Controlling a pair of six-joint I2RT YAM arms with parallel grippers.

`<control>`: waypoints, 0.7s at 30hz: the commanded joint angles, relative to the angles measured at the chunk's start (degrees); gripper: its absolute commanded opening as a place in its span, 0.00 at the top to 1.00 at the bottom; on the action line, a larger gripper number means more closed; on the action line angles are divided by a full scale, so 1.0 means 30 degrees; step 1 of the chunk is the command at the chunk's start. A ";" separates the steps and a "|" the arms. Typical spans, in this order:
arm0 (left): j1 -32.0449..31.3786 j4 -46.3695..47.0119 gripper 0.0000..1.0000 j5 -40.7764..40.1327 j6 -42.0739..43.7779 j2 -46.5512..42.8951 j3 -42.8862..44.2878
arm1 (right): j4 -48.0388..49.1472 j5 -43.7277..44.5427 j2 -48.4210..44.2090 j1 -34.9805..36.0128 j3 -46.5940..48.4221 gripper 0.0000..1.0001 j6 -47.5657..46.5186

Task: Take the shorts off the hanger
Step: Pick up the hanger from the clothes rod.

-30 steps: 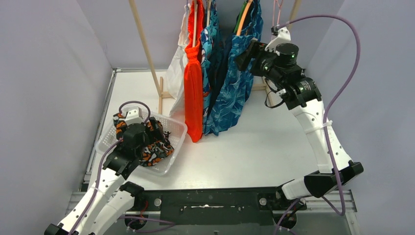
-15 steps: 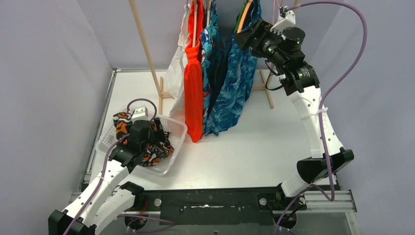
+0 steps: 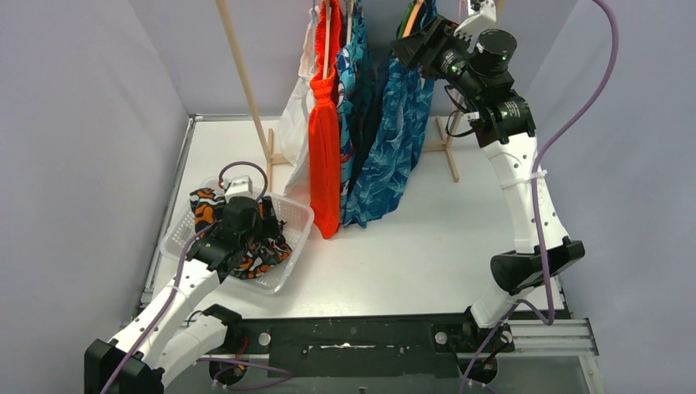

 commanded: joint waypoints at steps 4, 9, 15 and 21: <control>0.0006 0.0408 0.16 -0.0216 0.0411 -0.0351 0.1049 | 0.0447 -0.1625 0.1119 -0.0332 0.0826 0.43 0.0254; 0.0013 0.0430 0.16 -0.0127 0.0460 -0.0126 0.1075 | 0.0472 -0.2111 0.1090 -0.0420 0.0402 0.52 0.0029; 0.0027 0.0311 0.16 0.0045 0.0433 0.0458 0.1245 | 0.0189 -0.1429 0.0670 -0.0553 -0.0341 0.76 -0.0608; 0.0030 0.0193 0.16 0.0072 0.0402 0.0823 0.1368 | 0.0382 -0.1340 -0.0090 -0.1114 -0.0617 0.86 -0.0889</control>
